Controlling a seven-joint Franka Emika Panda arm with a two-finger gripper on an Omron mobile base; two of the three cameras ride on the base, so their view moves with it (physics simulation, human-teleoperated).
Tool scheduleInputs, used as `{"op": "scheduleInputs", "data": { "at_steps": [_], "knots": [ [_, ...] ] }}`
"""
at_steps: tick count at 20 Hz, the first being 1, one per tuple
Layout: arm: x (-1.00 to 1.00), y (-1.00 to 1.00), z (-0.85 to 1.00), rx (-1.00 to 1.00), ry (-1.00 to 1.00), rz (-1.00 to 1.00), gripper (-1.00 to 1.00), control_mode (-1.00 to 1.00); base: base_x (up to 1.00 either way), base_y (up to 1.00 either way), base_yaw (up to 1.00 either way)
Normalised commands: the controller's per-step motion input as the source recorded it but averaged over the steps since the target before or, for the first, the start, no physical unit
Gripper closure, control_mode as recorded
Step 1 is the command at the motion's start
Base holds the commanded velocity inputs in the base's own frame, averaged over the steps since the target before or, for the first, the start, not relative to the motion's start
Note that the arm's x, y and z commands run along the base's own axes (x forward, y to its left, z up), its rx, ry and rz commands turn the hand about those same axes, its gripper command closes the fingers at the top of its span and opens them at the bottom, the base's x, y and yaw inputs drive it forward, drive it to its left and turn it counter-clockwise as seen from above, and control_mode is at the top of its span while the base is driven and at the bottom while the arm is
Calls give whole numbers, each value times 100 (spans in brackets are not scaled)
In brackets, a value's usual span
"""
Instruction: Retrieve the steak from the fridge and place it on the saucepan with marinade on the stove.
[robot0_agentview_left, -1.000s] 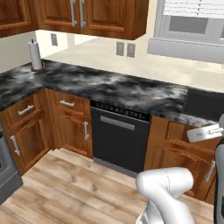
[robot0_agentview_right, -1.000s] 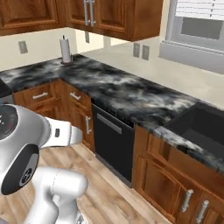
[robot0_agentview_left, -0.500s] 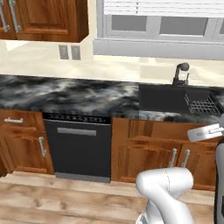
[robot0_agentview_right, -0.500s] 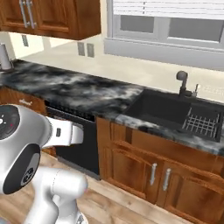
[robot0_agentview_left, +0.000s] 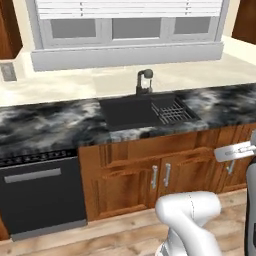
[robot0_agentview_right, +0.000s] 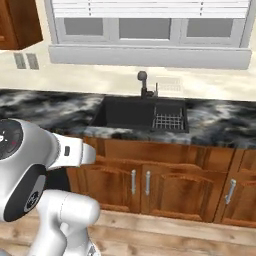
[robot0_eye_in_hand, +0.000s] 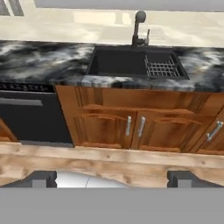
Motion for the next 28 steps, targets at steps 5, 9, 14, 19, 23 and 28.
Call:
{"op": "scheduleInputs", "data": {
  "at_steps": [5,9,14,19,23,28],
  "knots": [
    [0,0,0,0,0,0,-100,100,0,0,-57],
    [0,0,0,0,0,0,-100,100,0,0,-55],
    [0,0,0,0,0,0,-100,100,0,0,-52],
    [0,0,0,0,0,0,-100,100,0,0,-50],
    [0,0,0,0,0,0,-100,100,-3,0,-48],
    [0,0,0,0,0,0,-100,100,-14,0,-49]
  ]
}}
